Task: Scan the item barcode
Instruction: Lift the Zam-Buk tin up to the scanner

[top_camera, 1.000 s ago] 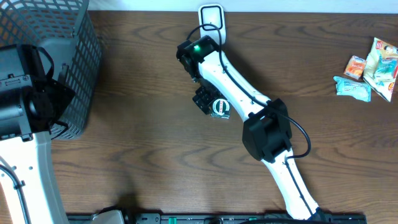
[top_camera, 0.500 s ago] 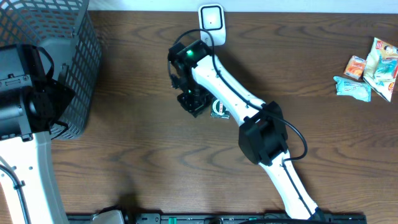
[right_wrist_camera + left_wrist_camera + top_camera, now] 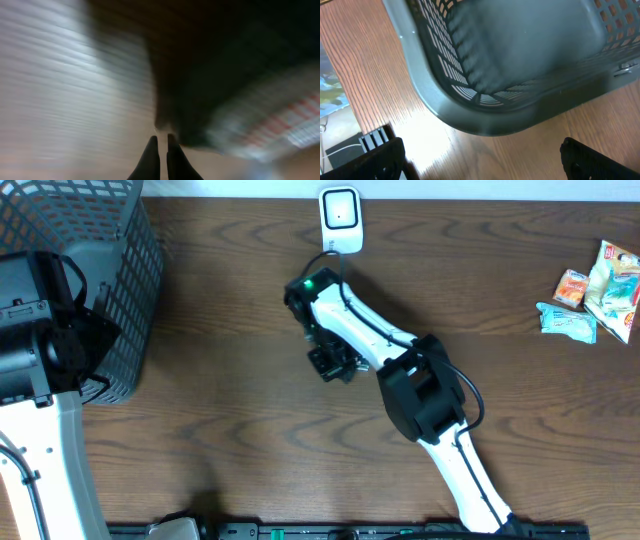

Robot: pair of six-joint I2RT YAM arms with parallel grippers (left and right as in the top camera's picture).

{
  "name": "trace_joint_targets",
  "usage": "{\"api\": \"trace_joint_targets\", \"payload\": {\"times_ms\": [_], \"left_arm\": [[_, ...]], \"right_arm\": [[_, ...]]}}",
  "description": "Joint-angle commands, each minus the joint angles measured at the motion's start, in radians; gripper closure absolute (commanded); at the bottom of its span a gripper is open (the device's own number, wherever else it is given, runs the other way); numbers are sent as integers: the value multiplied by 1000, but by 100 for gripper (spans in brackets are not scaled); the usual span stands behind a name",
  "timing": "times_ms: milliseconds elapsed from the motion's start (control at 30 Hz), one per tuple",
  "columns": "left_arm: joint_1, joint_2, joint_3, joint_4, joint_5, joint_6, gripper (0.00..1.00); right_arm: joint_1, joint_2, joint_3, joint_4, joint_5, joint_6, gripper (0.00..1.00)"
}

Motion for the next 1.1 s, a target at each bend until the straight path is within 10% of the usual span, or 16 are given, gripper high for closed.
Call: {"api": "trace_joint_targets", "payload": {"times_ms": [0, 167, 467, 833, 1067], "left_arm": [[5, -7, -2, -2, -10, -9, 2], [5, -7, -2, -2, -10, -9, 2], [5, -7, -2, -2, -10, -9, 2], [5, -7, -2, -2, -10, -9, 2], [5, -7, -2, -2, -10, -9, 2]], "right_arm": [[-49, -25, 1, -40, 187, 141, 99], [-128, -27, 23, -84, 134, 154, 99], [-164, -37, 32, -97, -535, -342, 99], [-163, -37, 32, -7, -657, -317, 99], [-150, -37, 32, 176, -370, -3, 99]]}}
